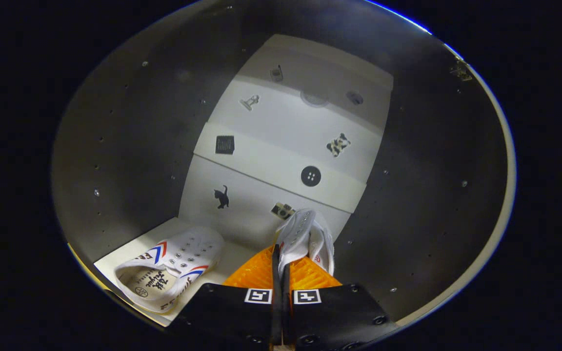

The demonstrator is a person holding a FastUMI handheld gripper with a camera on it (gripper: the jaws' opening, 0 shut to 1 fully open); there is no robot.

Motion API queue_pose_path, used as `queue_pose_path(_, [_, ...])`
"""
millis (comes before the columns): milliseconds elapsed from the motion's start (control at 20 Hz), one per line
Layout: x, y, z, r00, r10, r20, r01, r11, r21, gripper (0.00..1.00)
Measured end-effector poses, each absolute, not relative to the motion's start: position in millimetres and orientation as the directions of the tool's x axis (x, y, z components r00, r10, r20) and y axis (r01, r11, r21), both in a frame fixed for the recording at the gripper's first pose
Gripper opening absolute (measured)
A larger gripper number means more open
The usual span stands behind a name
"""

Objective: Open the shoe cabinet door, grab the shoes and put them into the shoe cabinet, then close the shoe cabinet door.

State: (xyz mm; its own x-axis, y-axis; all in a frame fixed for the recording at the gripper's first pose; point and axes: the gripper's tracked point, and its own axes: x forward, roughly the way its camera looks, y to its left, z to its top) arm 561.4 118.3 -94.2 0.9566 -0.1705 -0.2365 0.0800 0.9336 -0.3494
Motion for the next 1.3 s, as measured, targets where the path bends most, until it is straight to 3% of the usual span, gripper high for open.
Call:
queue_pose_path(250, [567,117,-141,0.906,-0.165,-0.39,0.054,0.959,-0.28,0.02])
queue_pose_path(550, [553,122,-139,0.886,-0.143,-0.442,0.078,0.984,-0.162,0.18])
queue_pose_path(600, [549,128,-137,0.886,-0.119,-0.447,0.067,0.989,-0.13,0.3])
queue_pose_path(800, [519,134,-89,0.93,-0.13,-0.344,0.096,0.989,-0.114,0.91])
queue_pose_path(900, [498,143,-65,0.949,-0.121,-0.292,0.088,0.988,-0.125,0.97])
queue_pose_path(1300, [342,202,23,0.996,-0.002,-0.084,-0.005,0.997,-0.082,0.97])
